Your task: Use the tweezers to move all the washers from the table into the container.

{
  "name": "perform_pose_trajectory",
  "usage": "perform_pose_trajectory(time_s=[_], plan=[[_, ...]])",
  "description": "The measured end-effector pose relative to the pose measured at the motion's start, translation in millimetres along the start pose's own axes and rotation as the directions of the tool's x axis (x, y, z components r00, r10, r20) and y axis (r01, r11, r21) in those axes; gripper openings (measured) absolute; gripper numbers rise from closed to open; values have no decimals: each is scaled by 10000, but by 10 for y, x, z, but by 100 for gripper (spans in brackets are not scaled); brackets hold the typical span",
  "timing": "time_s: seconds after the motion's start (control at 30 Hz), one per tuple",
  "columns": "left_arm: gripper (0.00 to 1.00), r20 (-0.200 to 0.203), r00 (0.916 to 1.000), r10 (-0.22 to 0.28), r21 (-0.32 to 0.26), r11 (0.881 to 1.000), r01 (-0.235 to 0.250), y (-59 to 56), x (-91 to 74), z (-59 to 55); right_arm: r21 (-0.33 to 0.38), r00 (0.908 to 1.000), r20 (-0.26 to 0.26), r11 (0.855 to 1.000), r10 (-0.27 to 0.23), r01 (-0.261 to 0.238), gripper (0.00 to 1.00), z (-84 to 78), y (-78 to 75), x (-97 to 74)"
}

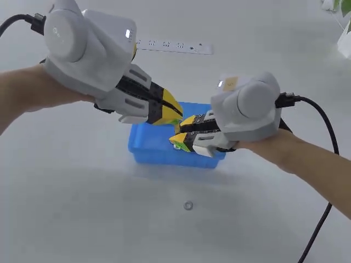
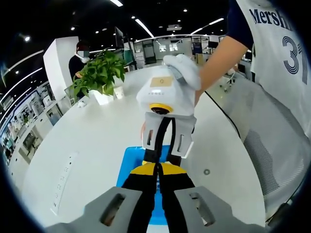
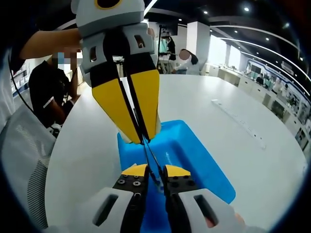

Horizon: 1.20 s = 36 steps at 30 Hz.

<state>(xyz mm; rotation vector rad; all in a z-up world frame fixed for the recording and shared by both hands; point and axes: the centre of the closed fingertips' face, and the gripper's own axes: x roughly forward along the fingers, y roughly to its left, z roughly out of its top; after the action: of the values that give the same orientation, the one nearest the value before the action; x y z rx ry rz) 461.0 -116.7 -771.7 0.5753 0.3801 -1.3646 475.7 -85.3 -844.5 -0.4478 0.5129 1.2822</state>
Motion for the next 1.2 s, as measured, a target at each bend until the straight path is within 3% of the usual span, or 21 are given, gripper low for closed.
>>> perform_pose_trajectory(time_s=[0.47, 0.87, 1.2], plan=[[5, -32, 9999, 99, 275, 9996, -98, -92, -73, 111, -124, 9999, 144, 9999, -86, 88, 14, 84, 64, -101], [5, -98, 9992, 386, 695, 9969, -378, -175, -227, 274, -327, 9980, 528, 9988, -355, 373, 14, 244, 126, -264], [5, -80, 9993, 361, 1112, 9932, -349, -351, -316, 457, -728, 9967, 719, 9964, -371, 423, 14, 354, 278, -419]])
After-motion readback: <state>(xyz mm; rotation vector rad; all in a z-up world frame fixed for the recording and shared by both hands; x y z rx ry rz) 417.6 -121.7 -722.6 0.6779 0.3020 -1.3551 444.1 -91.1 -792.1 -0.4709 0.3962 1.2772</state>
